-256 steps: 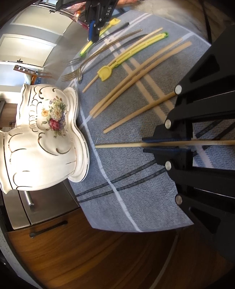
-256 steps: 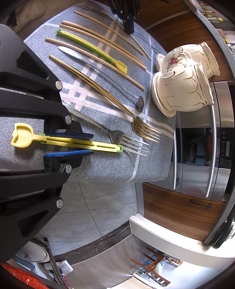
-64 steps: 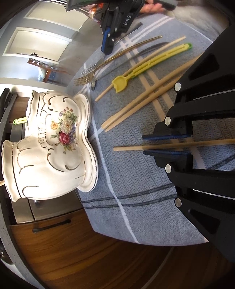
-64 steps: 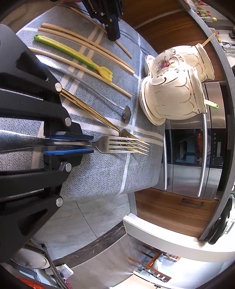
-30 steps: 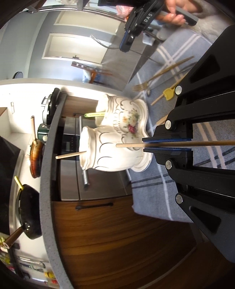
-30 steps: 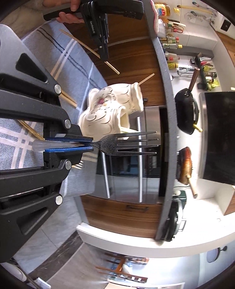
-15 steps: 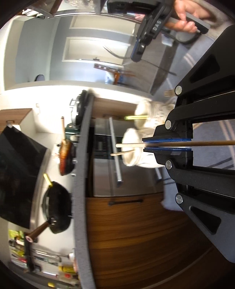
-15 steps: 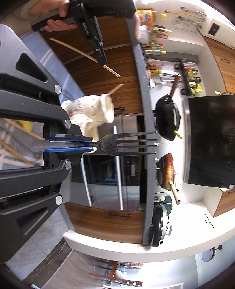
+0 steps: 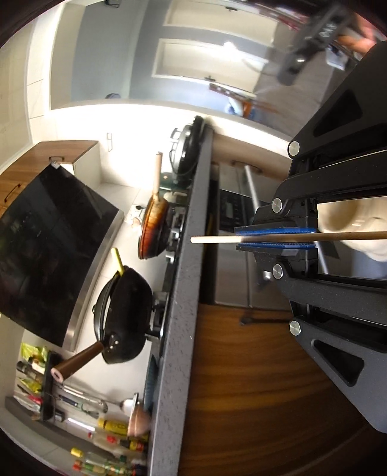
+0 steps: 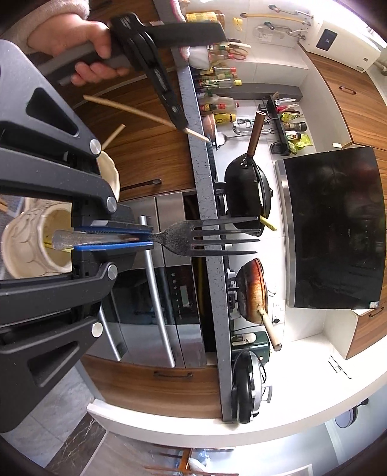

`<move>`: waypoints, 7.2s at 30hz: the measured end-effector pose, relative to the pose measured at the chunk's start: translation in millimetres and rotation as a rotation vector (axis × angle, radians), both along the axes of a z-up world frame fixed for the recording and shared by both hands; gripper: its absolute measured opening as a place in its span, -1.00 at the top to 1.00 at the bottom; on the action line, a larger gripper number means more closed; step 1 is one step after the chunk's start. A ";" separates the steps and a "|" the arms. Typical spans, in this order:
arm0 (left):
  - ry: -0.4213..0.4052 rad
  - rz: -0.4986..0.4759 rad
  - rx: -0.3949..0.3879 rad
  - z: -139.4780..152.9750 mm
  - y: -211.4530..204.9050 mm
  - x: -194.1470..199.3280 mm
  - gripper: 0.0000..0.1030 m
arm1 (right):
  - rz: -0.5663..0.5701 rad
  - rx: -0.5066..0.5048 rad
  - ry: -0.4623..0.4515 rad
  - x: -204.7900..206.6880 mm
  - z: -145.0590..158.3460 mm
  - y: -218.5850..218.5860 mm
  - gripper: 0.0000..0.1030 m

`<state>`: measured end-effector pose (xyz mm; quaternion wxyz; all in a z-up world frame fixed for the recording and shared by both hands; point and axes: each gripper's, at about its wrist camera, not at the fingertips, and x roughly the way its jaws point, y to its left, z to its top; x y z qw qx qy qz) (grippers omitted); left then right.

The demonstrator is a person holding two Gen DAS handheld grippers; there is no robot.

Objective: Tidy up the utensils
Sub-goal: 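Carry both items over the holder and release them inside, opening both tools, then withdraw both tools from the holder toward the remaining utensils, then grasp a chopstick with the left tool while the right tool grasps the gold fork, lift, then carry the chopstick and gold fork over the holder and open both tools inside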

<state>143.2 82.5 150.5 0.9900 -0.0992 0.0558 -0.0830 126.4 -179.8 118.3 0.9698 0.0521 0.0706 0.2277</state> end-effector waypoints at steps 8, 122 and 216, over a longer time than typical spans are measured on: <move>0.012 -0.089 -0.070 2.6 -6.3 65.2 0.90 | 0.016 0.054 0.043 16.1 -19.8 -16.2 0.90; 0.647 -0.214 0.458 -195.7 -101.5 -97.4 0.83 | -0.045 -0.362 0.622 -27.4 -168.2 -15.3 0.69; -0.052 -0.140 -0.021 9.4 -5.2 23.2 0.88 | 0.046 0.082 -0.012 8.2 6.9 -3.6 0.91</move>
